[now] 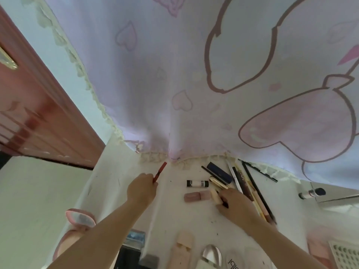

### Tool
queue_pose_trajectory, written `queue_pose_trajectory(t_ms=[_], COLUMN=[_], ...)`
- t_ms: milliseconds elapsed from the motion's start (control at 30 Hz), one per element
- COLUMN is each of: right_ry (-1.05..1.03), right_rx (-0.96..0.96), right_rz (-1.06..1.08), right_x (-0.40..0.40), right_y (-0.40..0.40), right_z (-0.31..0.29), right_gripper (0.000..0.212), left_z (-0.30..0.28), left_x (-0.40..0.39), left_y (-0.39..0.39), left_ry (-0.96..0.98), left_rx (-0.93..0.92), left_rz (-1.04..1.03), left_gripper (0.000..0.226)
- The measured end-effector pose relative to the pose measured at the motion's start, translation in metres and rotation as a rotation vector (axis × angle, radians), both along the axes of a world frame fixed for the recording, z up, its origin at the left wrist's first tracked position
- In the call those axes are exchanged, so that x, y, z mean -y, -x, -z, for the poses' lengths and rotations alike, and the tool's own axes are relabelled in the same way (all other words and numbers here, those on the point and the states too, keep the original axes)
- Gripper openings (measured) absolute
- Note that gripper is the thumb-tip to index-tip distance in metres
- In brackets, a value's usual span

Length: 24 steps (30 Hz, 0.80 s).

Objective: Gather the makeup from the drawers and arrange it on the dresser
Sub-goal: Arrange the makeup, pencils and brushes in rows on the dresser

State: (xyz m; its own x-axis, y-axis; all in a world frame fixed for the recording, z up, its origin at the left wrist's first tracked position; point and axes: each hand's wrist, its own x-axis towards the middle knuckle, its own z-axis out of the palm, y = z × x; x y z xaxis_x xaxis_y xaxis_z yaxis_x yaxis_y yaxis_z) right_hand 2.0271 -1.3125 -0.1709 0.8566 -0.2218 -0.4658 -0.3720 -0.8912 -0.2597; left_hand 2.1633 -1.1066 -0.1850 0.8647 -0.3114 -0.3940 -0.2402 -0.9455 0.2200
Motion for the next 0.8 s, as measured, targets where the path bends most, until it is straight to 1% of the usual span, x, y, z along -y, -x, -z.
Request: queue_pose_trajectory(t_ms=[33, 67, 100, 133, 267, 333, 400, 467, 500, 600, 667, 700, 767, 800], right_ry=[0.037, 0.074, 0.099, 0.117, 0.132, 0.105, 0.068, 0.009, -0.020, -0.109, -0.233, -0.285, -0.325, -0.324], right_rx=[-0.015, -0.041, -0.050, -0.048, -0.040, 0.014, 0.081, 0.206, 0.280, 0.493, 0.534, 0.550, 0.597, 0.630], right_rz=[0.006, 0.016, 0.021, 0.018, 0.044, 0.097, 0.150, 0.207, 0.236, 0.278, 0.239, 0.225, 0.237, 0.257], right_x=[-0.003, -0.005, -0.007, -0.009, -0.013, -0.013, -0.009, -0.004, -0.001, 0.003, 0.002, 0.000, -0.003, -0.004], right_y=[-0.002, -0.003, -0.004, -0.004, -0.003, -0.002, 0.002, 0.007, 0.010, 0.013, 0.011, 0.010, 0.008, 0.008], right_z=[0.000, 0.001, 0.004, 0.006, 0.013, 0.016, 0.013, 0.009, 0.005, -0.013, -0.029, -0.038, -0.053, -0.059], right_gripper=[0.014, 0.029, 0.037, 0.040, 0.039, 0.037, 0.033, 0.026, 0.021, 0.007, 0.016, 0.018, 0.018, 0.019], left_z=[0.002, 0.003, 0.004, 0.004, 0.005, 0.003, -0.001, -0.008, -0.012, -0.032, -0.050, -0.059, -0.070, -0.076], left_x=[0.000, 0.000, -0.001, -0.001, 0.004, 0.005, 0.007, 0.008, 0.011, 0.029, 0.049, 0.059, 0.076, 0.083], left_y=[0.000, 0.000, 0.000, 0.000, -0.001, 0.000, 0.004, 0.010, 0.013, 0.028, 0.040, 0.046, 0.055, 0.059], left_ry=[-0.027, -0.046, -0.059, -0.068, -0.068, -0.073, -0.097, -0.105, -0.077, 0.117, 0.230, 0.256, 0.273, 0.270], left_rx=[-0.011, -0.024, -0.035, -0.044, -0.071, -0.062, -0.008, 0.079, 0.110, 0.074, 0.052, 0.070, 0.095, 0.093], left_rz=[0.004, 0.005, 0.006, 0.008, -0.008, -0.009, 0.024, 0.094, 0.141, 0.367, 0.527, 0.592, 0.653, 0.659], left_gripper=[0.028, 0.027, 0.026, 0.026, 0.025, 0.027, 0.030, 0.034, 0.037, 0.050, 0.058, 0.060, 0.057, 0.050])
